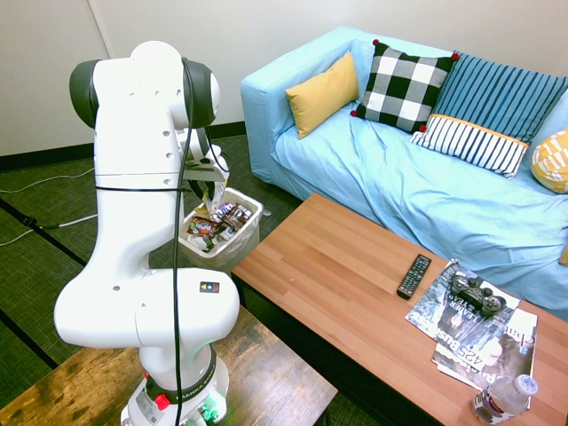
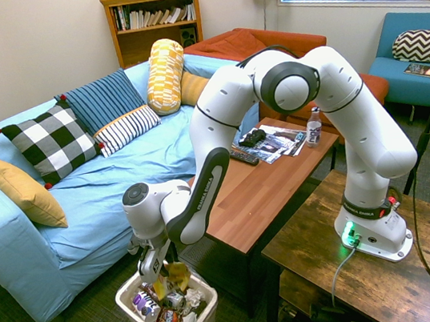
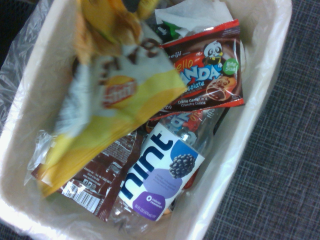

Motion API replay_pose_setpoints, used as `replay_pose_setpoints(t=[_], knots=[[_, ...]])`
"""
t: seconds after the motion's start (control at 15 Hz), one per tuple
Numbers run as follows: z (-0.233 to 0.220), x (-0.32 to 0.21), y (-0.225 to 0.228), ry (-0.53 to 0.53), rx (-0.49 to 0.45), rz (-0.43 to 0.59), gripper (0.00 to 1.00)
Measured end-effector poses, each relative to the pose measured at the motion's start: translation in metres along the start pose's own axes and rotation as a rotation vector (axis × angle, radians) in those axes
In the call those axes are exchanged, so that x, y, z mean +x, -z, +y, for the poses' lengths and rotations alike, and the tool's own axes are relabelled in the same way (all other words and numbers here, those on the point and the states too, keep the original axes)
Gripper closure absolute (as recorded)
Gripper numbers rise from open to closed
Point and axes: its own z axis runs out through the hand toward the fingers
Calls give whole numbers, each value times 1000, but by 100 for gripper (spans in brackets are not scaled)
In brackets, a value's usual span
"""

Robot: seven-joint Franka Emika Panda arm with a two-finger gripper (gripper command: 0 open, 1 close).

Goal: Throw the chip bag in the trash bin

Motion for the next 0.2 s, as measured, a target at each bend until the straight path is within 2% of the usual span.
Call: replay_pose_setpoints(t=[0.2], knots=[[-3, 6, 13, -4, -2, 10, 0]])
